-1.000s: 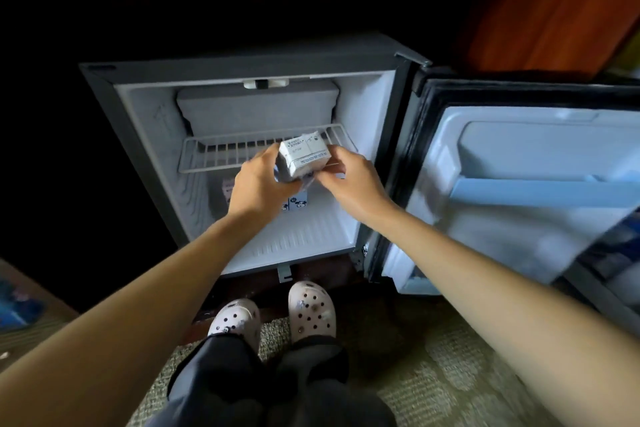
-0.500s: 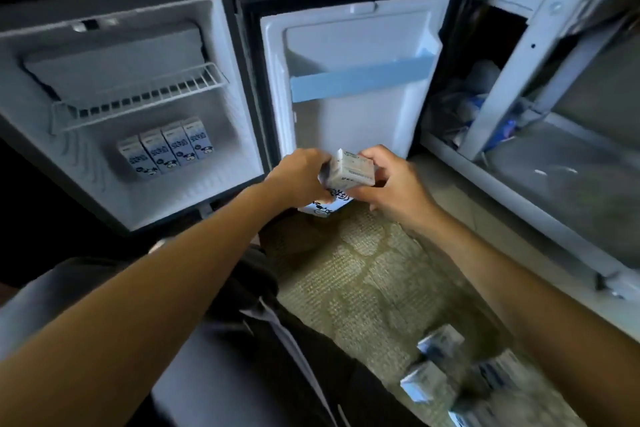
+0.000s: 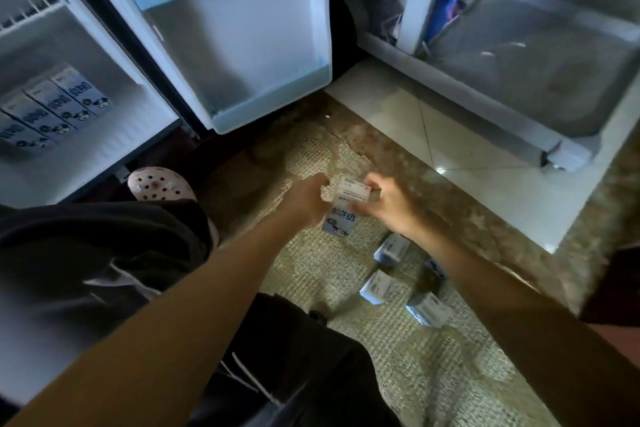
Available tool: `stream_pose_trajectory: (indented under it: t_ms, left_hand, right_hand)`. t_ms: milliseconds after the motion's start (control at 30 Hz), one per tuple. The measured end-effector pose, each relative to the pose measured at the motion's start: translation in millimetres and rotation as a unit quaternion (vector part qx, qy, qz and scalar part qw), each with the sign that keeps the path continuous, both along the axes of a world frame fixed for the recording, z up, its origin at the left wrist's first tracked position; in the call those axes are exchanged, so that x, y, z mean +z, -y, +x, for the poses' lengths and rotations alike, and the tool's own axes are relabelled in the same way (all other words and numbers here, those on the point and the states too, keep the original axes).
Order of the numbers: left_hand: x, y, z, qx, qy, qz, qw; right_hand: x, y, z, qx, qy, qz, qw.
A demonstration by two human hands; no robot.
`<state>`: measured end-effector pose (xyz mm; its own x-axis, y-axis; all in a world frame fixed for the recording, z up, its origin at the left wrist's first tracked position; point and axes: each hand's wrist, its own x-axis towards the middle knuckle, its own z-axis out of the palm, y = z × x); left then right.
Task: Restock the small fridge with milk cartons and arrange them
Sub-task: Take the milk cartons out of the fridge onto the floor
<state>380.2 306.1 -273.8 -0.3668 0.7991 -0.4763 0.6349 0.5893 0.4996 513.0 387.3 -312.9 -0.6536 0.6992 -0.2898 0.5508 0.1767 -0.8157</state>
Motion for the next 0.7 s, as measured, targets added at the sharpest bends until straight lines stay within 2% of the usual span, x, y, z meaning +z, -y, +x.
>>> stream_pose_trajectory:
  t_ms: [133, 333, 567, 700]
  left_hand:
    - [-21, 8, 5, 0.017, 0.000, -0.044, 0.999]
    - [-38, 22, 9, 0.039, 0.020, -0.077, 0.996]
    - [-37, 24, 9, 0.028, 0.017, -0.094, 0.995]
    - [-27, 23, 10, 0.047, 0.037, -0.069, 0.996]
  right_hand:
    - [-54, 7, 4, -0.055, 0.069, 0.005, 0.996]
    - [-92, 36, 3, -0.045, 0.137, -0.006, 0.989]
    - [-112, 50, 1, -0.010, 0.189, 0.009, 0.982]
    - [-107, 45, 0, 0.023, 0.226, -0.002, 0.974]
